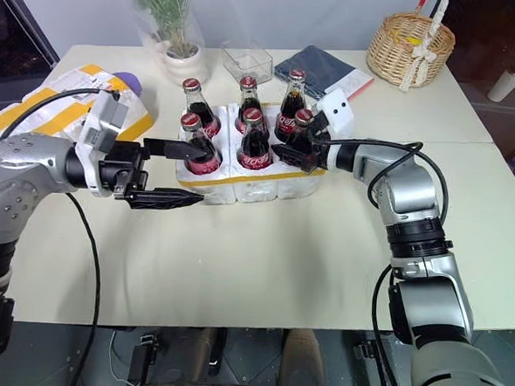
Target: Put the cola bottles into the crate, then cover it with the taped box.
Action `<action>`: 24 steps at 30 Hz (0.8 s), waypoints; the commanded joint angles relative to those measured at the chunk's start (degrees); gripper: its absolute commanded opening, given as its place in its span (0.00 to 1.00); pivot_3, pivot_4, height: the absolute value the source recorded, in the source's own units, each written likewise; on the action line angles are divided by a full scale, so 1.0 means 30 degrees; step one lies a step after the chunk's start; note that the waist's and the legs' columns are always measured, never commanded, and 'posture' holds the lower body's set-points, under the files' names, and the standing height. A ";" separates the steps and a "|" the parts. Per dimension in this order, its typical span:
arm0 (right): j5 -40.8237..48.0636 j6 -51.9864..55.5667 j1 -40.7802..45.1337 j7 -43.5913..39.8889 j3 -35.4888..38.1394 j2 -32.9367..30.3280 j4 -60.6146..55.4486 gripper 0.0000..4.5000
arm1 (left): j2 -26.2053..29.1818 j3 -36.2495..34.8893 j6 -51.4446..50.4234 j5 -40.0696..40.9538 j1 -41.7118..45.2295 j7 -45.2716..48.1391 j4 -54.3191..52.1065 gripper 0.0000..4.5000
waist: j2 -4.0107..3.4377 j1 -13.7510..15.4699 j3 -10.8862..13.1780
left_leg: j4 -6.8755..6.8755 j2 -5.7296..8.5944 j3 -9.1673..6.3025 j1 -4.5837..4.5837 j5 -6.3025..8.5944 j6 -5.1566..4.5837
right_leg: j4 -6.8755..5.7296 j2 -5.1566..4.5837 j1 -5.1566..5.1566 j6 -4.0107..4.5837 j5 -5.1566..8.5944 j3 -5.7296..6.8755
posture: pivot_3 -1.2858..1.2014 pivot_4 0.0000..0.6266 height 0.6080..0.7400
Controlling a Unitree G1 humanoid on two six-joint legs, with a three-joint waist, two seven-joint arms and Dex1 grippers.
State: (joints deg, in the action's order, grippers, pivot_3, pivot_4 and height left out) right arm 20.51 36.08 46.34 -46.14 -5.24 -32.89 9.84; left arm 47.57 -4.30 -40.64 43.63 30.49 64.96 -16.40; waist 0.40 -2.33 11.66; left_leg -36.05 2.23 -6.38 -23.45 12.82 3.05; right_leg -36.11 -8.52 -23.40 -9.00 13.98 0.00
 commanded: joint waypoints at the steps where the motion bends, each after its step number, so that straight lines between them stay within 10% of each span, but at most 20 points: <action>1: 0.2309 0.2318 -0.0112 -0.0946 0.2454 -0.1569 -0.3373 0.99 | 0.0972 -0.1802 0.0165 0.0067 -0.0553 -0.0439 -0.0855 1.00 | -0.0006 0.0008 0.0007 | 0.0006 0.0000 -0.0004 -0.0014 0.0000 -0.0001 | 0.0002 0.0000 -0.0013 0.0000 0.0002 0.0001 | 0.52 0.24 0.98; 7: 0.6993 0.5525 -0.1651 -0.3483 0.8321 -0.6237 -0.6734 0.99 | 0.3470 -0.5792 0.0615 -0.2179 -0.4005 -0.2579 -0.1919 1.00 | -0.0006 0.0078 0.0015 | 0.0040 0.0000 -0.0001 -0.0036 0.0005 -0.0007 | 0.0035 -0.0004 -0.0030 -0.0002 0.0008 0.0001 | 0.52 0.24 0.98; 15: 0.7805 0.4764 -0.6993 -0.5409 1.1241 -0.8660 -0.7736 0.99 | 0.6343 -0.8976 0.4243 -1.3252 -1.2869 -0.7062 -0.0014 1.00 | 0.0009 -0.0082 -0.0002 | 0.0042 -0.0021 0.0085 0.0021 0.0016 -0.0020 | 0.0035 -0.0012 -0.0007 0.0028 0.0033 -0.0035 | 0.52 0.24 0.98; 24: 0.7719 0.3092 -0.7201 -0.5877 1.0965 -0.8696 -0.6269 0.99 | 0.4888 -0.4165 0.7316 -1.8969 -1.0194 -1.4013 0.7649 1.00 | 0.0012 0.0666 -0.0002 | 0.0011 -0.0017 0.0080 0.0001 0.0018 -0.0016 | 0.0042 -0.0021 -0.0008 0.0018 0.0031 -0.0024 | 0.52 0.24 0.98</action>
State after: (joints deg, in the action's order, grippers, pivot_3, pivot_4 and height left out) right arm 43.08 46.87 23.61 -63.37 26.04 -57.79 -9.23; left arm 62.18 -18.61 -21.35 -10.23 -2.07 26.62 3.34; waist 0.44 -0.33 11.65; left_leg -36.02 2.18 -6.17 -23.46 12.87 3.00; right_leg -35.99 -8.58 -23.42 -8.95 14.07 -0.05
